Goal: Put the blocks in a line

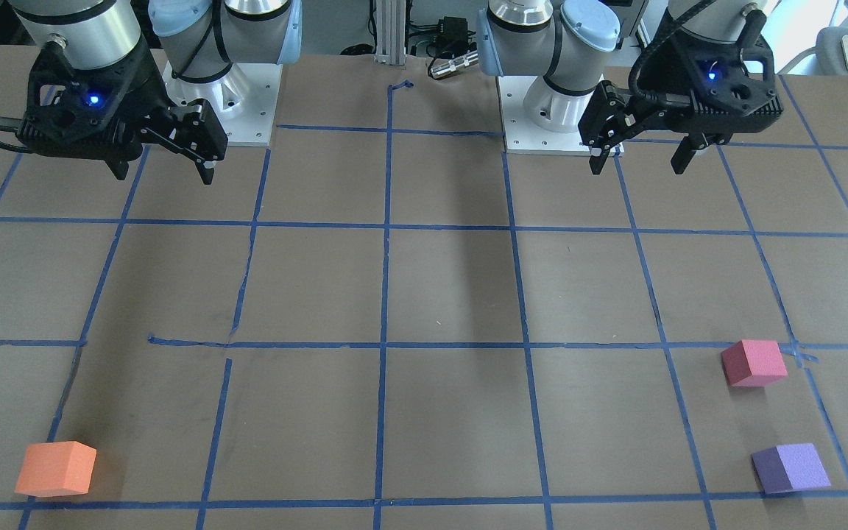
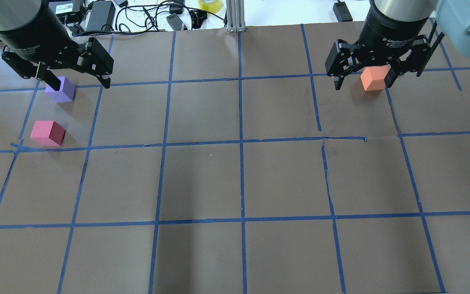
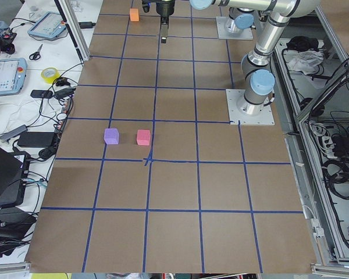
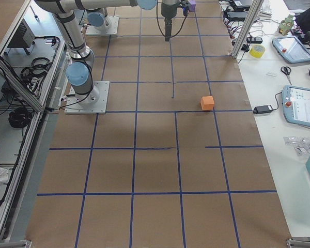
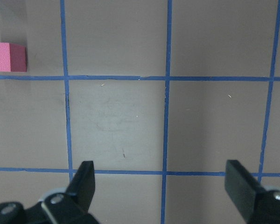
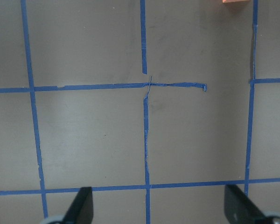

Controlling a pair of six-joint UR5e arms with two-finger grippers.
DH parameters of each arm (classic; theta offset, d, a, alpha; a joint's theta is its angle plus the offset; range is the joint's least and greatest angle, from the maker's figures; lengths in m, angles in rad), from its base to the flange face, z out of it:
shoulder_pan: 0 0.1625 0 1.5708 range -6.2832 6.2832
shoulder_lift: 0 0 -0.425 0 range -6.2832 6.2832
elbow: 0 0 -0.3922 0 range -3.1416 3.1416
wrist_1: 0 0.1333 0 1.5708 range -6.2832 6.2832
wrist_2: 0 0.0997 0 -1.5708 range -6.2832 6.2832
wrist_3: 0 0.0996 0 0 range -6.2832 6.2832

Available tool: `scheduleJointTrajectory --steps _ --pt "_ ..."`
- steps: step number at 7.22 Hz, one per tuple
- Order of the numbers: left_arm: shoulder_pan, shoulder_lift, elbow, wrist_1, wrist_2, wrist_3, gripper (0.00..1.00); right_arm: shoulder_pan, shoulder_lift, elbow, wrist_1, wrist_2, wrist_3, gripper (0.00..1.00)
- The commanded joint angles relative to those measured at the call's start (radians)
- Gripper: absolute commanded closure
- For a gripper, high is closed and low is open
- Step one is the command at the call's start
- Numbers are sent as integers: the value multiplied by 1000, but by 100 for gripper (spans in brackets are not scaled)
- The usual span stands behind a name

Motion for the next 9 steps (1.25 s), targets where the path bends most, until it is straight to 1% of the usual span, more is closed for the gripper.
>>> scheduleJointTrajectory --steps 1,4,9 --pt "-1 8 0 -1 1 0 0 0 -1 0 -2 1 1 0" --pt "0 2 0 -1 0 0 0 0 2 0 0 14 1 0" --pt "0 1 0 1 -2 -2 0 0 0 2 0 0 -5 0"
